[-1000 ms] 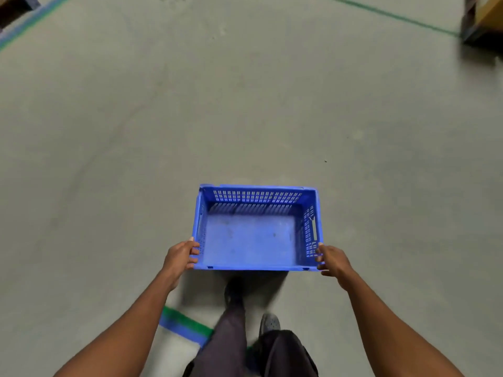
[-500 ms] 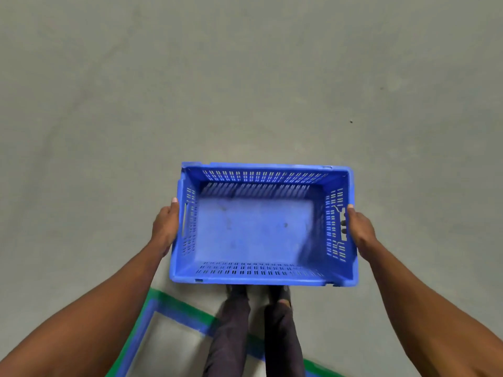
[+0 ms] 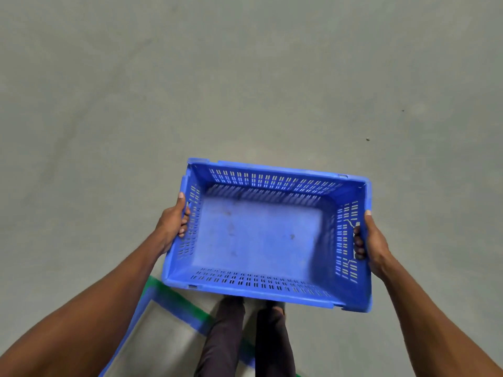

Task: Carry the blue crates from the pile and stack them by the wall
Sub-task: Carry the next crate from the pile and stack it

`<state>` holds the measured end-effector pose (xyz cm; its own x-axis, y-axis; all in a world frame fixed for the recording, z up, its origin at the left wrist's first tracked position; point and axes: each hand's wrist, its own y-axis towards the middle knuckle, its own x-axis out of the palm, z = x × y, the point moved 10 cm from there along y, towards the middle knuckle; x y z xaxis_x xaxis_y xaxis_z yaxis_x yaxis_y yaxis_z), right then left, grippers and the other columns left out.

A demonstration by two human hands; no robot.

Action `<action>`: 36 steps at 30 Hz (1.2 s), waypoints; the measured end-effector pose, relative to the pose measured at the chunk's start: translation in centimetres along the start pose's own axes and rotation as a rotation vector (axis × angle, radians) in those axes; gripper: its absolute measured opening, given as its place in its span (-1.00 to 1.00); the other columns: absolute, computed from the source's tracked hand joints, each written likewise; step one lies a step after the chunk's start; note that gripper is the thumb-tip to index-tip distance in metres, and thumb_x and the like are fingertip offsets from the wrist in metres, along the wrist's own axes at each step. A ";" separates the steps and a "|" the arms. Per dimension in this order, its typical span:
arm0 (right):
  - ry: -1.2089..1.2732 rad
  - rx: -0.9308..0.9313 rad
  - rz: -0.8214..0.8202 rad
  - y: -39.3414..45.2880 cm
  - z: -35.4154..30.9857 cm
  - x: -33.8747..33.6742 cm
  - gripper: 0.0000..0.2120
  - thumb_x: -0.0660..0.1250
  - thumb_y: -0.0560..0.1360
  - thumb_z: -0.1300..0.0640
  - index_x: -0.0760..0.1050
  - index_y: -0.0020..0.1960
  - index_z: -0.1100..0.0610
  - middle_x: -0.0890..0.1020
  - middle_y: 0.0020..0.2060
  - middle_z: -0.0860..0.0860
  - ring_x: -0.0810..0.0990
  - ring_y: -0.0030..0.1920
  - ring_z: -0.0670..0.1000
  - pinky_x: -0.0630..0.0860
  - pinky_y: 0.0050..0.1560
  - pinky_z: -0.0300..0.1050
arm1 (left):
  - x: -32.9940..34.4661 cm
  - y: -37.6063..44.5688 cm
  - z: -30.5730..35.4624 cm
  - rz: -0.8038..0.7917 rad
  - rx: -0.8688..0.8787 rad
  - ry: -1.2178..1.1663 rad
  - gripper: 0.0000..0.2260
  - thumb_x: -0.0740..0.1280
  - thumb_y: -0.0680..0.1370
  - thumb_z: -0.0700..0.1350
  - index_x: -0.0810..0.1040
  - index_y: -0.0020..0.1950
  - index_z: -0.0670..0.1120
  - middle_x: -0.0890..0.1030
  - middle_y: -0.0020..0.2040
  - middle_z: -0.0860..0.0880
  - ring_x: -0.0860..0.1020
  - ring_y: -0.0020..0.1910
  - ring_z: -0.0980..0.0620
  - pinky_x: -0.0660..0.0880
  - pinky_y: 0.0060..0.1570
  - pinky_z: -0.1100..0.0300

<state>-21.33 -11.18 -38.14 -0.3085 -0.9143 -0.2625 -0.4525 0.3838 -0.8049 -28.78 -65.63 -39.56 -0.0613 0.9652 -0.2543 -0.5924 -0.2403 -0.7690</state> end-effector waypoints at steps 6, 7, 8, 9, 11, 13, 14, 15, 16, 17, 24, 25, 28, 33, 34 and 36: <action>-0.050 -0.093 -0.186 -10.9 -6.8 -0.7 -0.33 0.23 0.31 -0.61 0.36 -0.20 0.04 0.23 -0.45 -0.04 0.12 -0.50 -0.05 0.16 -0.54 -0.19 | -7.1 -13.5 4.2 -0.049 0.092 -0.098 -0.48 0.10 0.62 0.34 0.45 -0.12 -0.11 0.33 -0.44 -0.03 0.32 -0.55 -0.01 0.34 -0.44 0.18; -0.063 -0.109 -0.198 -12.9 -8.0 -0.5 -0.34 0.22 0.34 -0.59 0.37 -0.20 0.04 0.23 -0.45 -0.04 0.13 -0.51 -0.05 0.17 -0.55 -0.20 | -8.5 -15.9 4.7 -0.011 0.108 -0.115 -0.49 0.09 0.63 0.32 0.45 -0.11 -0.11 0.32 -0.44 -0.02 0.29 -0.56 0.01 0.30 -0.45 0.19; -0.079 -0.126 -0.208 -15.0 -9.1 -0.3 -0.34 0.22 0.34 -0.59 0.38 -0.20 0.04 0.24 -0.46 -0.04 0.14 -0.52 -0.06 0.18 -0.56 -0.21 | -10.0 -18.4 5.1 0.035 0.125 -0.136 -0.50 0.09 0.64 0.31 0.45 -0.11 -0.11 0.31 -0.44 -0.02 0.26 -0.57 0.02 0.26 -0.47 0.21; -0.093 -0.145 -0.217 -17.0 -10.2 0.1 -0.33 0.23 0.32 -0.61 0.38 -0.20 0.04 0.25 -0.47 -0.04 0.15 -0.53 -0.07 0.18 -0.56 -0.22 | -11.4 -20.6 5.3 0.080 0.138 -0.162 -0.51 0.09 0.64 0.31 0.45 -0.11 -0.10 0.31 -0.44 -0.01 0.24 -0.58 0.04 0.24 -0.48 0.22; -0.125 -0.200 -0.232 -20.7 -12.5 1.1 -0.32 0.24 0.29 -0.62 0.37 -0.21 0.03 0.27 -0.48 -0.06 0.16 -0.54 -0.08 0.17 -0.56 -0.24 | -14.2 -24.8 5.5 0.159 0.164 -0.209 -0.52 0.09 0.65 0.30 0.46 -0.11 -0.10 0.30 -0.46 0.02 0.22 -0.60 0.06 0.21 -0.50 0.24; -0.178 -0.242 -0.282 -24.1 -14.2 2.7 -0.36 0.22 0.35 -0.58 0.36 -0.21 0.03 0.26 -0.47 -0.07 0.14 -0.54 -0.09 0.15 -0.55 -0.24 | -17.1 -28.9 4.7 0.238 0.173 -0.247 -0.52 0.10 0.64 0.31 0.47 -0.11 -0.09 0.30 -0.47 0.04 0.21 -0.60 0.06 0.20 -0.52 0.26; -0.216 -0.255 -0.318 -25.7 -14.9 3.8 -0.38 0.20 0.37 -0.57 0.35 -0.22 0.02 0.25 -0.47 -0.07 0.13 -0.53 -0.09 0.13 -0.53 -0.24 | -18.6 -30.7 3.8 0.279 0.171 -0.264 -0.51 0.10 0.63 0.32 0.47 -0.11 -0.08 0.30 -0.47 0.05 0.21 -0.60 0.06 0.19 -0.52 0.27; -0.255 -0.268 -0.353 -27.2 -15.5 5.1 -0.38 0.18 0.37 -0.57 0.34 -0.22 0.02 0.24 -0.47 -0.07 0.12 -0.52 -0.08 0.12 -0.51 -0.23 | -20.2 -32.6 2.6 0.323 0.169 -0.284 -0.51 0.10 0.63 0.34 0.48 -0.11 -0.07 0.30 -0.47 0.06 0.20 -0.59 0.06 0.19 -0.51 0.27; -0.294 -0.288 -0.390 -28.7 -16.0 6.5 -0.38 0.17 0.36 -0.58 0.34 -0.22 0.01 0.24 -0.46 -0.07 0.12 -0.51 -0.08 0.11 -0.50 -0.22 | -21.7 -34.5 1.2 0.366 0.168 -0.313 -0.50 0.11 0.61 0.35 0.48 -0.11 -0.07 0.30 -0.47 0.06 0.20 -0.59 0.06 0.18 -0.49 0.27; -0.333 -0.314 -0.431 -30.1 -16.5 8.1 -0.38 0.17 0.37 -0.59 0.33 -0.22 0.01 0.24 -0.46 -0.07 0.12 -0.50 -0.07 0.11 -0.49 -0.20 | -23.2 -36.2 -0.3 0.403 0.170 -0.352 -0.49 0.12 0.60 0.37 0.48 -0.10 -0.07 0.30 -0.46 0.06 0.19 -0.58 0.06 0.17 -0.48 0.27; -0.633 -0.507 -0.712 -42.0 -15.7 23.0 -0.39 0.15 0.37 -0.59 0.28 -0.28 -0.02 0.21 -0.44 -0.04 0.11 -0.48 -0.05 0.07 -0.45 -0.17 | -31.8 -49.3 -15.4 0.716 0.119 -0.595 -0.48 0.12 0.60 0.37 0.47 -0.11 -0.08 0.29 -0.45 0.03 0.19 -0.58 0.06 0.17 -0.48 0.29; -0.667 -0.528 -0.747 -44.0 -14.9 25.3 -0.42 0.13 0.45 -0.54 0.27 -0.29 -0.02 0.21 -0.44 -0.03 0.11 -0.49 -0.05 0.07 -0.46 -0.17 | -32.7 -51.3 -18.0 0.765 0.102 -0.628 -0.48 0.12 0.61 0.36 0.48 -0.12 -0.09 0.29 -0.46 0.03 0.19 -0.60 0.06 0.18 -0.49 0.29; -0.787 -0.560 -0.870 -50.2 -10.5 32.2 -0.46 0.12 0.52 -0.46 0.26 -0.30 0.00 0.20 -0.45 -0.02 0.12 -0.51 -0.05 0.08 -0.48 -0.19 | -35.3 -57.4 -26.5 0.906 0.037 -0.753 -0.48 0.13 0.61 0.36 0.48 -0.14 -0.09 0.28 -0.49 0.03 0.18 -0.63 0.07 0.16 -0.51 0.32; -0.991 -0.587 -1.058 -61.7 0.9 41.5 -0.48 0.14 0.55 -0.42 0.29 -0.27 0.01 0.20 -0.44 -0.02 0.13 -0.50 -0.03 0.09 -0.51 -0.22 | -36.3 -69.6 -40.9 1.109 -0.048 -0.947 -0.48 0.15 0.57 0.40 0.48 -0.19 -0.04 0.30 -0.47 0.03 0.19 -0.60 0.06 0.18 -0.48 0.29; -1.031 -0.593 -1.094 -64.3 3.7 42.9 -0.48 0.16 0.52 -0.43 0.30 -0.27 0.01 0.20 -0.45 -0.02 0.13 -0.50 -0.03 0.09 -0.51 -0.21 | -36.2 -72.2 -43.7 1.147 -0.071 -0.987 -0.49 0.14 0.59 0.38 0.48 -0.19 -0.04 0.31 -0.48 0.04 0.19 -0.60 0.06 0.17 -0.49 0.29; -1.112 -0.614 -1.167 -69.4 9.6 45.4 -0.48 0.17 0.51 -0.44 0.31 -0.27 0.01 0.22 -0.47 -0.03 0.13 -0.51 -0.03 0.08 -0.50 -0.20 | -35.7 -77.2 -49.2 1.217 -0.116 -1.067 -0.51 0.13 0.61 0.35 0.47 -0.17 -0.05 0.31 -0.51 0.06 0.19 -0.62 0.07 0.15 -0.51 0.31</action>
<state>4.08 -80.61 0.75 0.9505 -0.2666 -0.1597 -0.3085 -0.7479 -0.5877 58.67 -86.60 0.01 -0.9525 -0.1743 -0.2497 0.2778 -0.8332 -0.4782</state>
